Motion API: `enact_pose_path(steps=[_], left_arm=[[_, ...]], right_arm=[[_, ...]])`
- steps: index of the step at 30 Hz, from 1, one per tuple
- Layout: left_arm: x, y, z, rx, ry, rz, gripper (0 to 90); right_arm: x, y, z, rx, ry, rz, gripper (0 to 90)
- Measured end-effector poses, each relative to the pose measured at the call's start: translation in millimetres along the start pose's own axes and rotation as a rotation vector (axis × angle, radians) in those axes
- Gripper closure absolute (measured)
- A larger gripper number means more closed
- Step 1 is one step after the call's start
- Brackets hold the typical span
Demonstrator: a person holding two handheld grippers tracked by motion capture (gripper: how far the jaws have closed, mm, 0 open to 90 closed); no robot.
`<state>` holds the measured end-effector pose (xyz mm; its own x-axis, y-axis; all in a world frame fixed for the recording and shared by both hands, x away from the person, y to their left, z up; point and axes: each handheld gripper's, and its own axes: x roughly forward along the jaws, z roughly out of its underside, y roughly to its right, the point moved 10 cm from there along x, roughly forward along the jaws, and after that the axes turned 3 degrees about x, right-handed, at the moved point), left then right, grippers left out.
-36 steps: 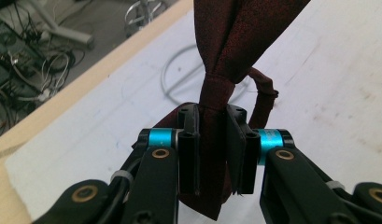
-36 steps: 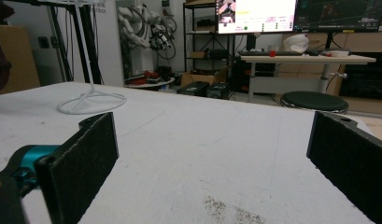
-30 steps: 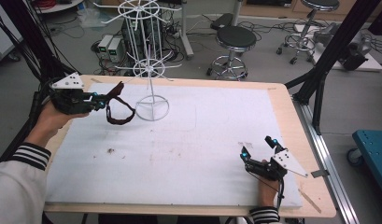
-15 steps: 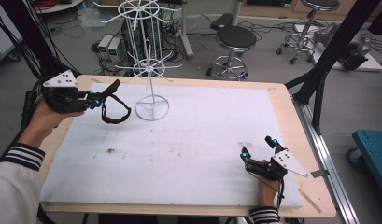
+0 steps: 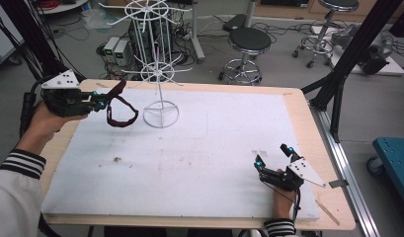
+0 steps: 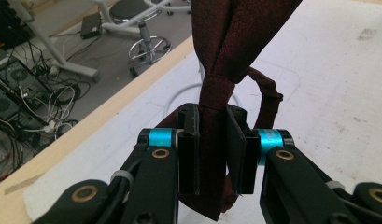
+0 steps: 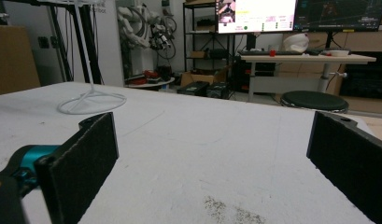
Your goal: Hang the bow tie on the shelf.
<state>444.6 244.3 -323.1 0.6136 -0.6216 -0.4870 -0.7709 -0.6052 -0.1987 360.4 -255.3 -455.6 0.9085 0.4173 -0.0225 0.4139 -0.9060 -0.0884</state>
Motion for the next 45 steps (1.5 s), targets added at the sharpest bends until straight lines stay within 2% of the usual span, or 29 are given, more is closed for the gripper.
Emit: enact_pose_path(steps=[4,7,14,23,24,25,26,31,37,45], left_arm=[[-1.5,-2.4,-8.9,0.002,0.016,-0.006,75.9],[-0.9,-4.7,-17.7,-0.007,0.046,-0.008,75.9],[6.8,-7.7,-32.8,-0.015,0.082,-0.019,75.9],[21.2,-10.5,-38.2,-0.047,0.113,-0.034,76.0],[24.3,-11.5,-39.8,-0.062,0.13,-0.037,75.9],[24.3,-11.5,-39.8,-0.062,0.13,-0.037,75.9],[28.0,-14.1,-40.7,-0.083,0.145,-0.049,76.0],[34.3,-17.9,-38.6,-0.122,0.163,-0.061,76.0],[46.8,-21.8,-27.5,-0.174,0.168,-0.086,76.0],[60.4,-21.3,-22.8,-0.196,0.166,-0.102,76.0]], right_arm=[[0.1,0.0,0.0,-0.001,0.001,0.0,1.3],[0.1,0.1,0.0,-0.005,0.001,0.0,1.4],[0.0,-0.1,0.0,-0.001,0.0,0.0,1.3],[-0.2,-0.2,0.2,-0.003,-0.002,0.0,1.4],[-0.2,-0.1,0.2,-0.003,-0.002,0.0,1.4],[-0.2,0.0,0.2,-0.005,-0.002,0.0,1.3],[-0.2,-0.2,0.2,-0.003,-0.002,0.0,1.4],[-0.2,-0.1,0.2,-0.003,-0.002,-0.001,1.4],[-0.2,0.0,0.2,-0.005,-0.002,0.0,1.3],[-0.2,-0.1,0.2,-0.002,-0.001,-0.001,1.4]])
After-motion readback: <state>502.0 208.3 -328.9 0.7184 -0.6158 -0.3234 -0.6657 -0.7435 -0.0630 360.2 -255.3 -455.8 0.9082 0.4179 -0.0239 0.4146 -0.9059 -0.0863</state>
